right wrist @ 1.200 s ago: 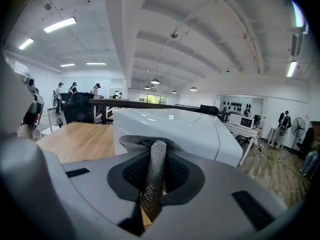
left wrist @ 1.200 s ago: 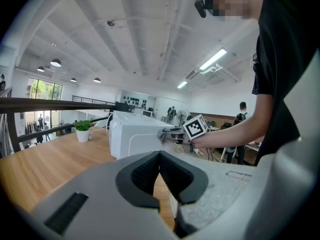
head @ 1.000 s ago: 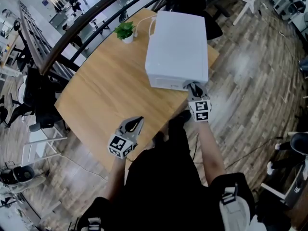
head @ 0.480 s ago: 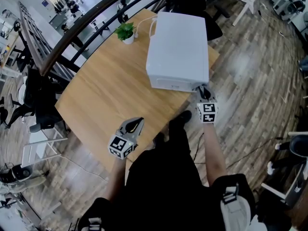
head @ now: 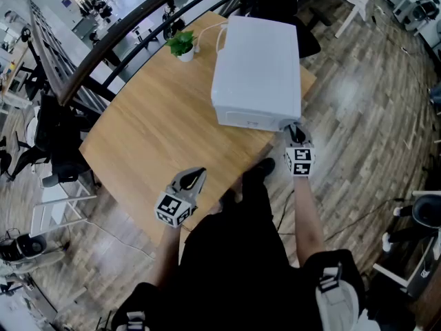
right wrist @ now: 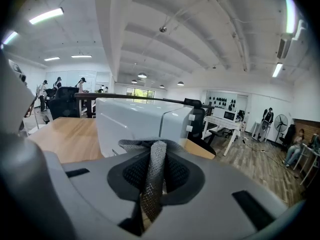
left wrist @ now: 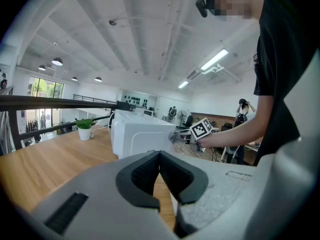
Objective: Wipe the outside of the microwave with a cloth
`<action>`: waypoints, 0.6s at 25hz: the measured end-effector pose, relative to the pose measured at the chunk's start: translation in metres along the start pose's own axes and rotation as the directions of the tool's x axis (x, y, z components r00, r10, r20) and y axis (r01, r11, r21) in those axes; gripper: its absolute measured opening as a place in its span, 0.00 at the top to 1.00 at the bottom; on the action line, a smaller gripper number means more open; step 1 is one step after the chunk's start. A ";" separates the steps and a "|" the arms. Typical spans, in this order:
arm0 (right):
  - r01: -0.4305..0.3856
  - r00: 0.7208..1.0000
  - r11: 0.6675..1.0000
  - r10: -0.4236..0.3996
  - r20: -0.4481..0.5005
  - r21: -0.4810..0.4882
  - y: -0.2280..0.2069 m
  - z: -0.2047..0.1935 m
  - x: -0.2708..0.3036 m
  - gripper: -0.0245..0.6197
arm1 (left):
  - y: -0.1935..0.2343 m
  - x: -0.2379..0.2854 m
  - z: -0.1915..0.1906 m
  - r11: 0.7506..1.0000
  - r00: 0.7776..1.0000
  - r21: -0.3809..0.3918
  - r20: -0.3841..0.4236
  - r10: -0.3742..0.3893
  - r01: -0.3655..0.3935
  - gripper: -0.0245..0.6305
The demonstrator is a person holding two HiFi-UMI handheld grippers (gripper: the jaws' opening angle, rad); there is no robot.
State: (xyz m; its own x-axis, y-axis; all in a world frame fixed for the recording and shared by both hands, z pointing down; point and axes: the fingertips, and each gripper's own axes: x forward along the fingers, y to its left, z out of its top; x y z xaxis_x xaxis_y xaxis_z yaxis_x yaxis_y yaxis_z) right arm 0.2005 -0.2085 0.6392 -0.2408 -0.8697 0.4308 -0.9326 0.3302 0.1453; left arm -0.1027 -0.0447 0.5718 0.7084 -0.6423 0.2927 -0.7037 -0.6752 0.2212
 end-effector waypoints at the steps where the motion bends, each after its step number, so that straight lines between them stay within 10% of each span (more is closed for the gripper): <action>1: -0.004 1.000 1.000 0.004 -0.006 -0.006 0.001 -0.002 0.000 0.90 | 0.000 0.000 -0.001 1.000 1.000 0.000 -0.001 0.000 0.000 0.96; 15: -0.099 0.995 0.993 0.097 -0.028 -0.068 0.035 -0.002 0.020 0.90 | 0.002 -0.012 -0.001 0.999 0.999 -0.003 0.010 0.032 -0.032 0.96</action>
State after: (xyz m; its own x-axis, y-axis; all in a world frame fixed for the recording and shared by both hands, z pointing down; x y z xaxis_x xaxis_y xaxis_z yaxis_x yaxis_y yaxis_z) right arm 0.1634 -0.2133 0.6547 -0.3226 -0.8229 0.4677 -0.8838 0.4387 0.1624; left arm -0.1127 -0.0381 0.5695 0.6859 -0.6672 0.2905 -0.7262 -0.6533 0.2141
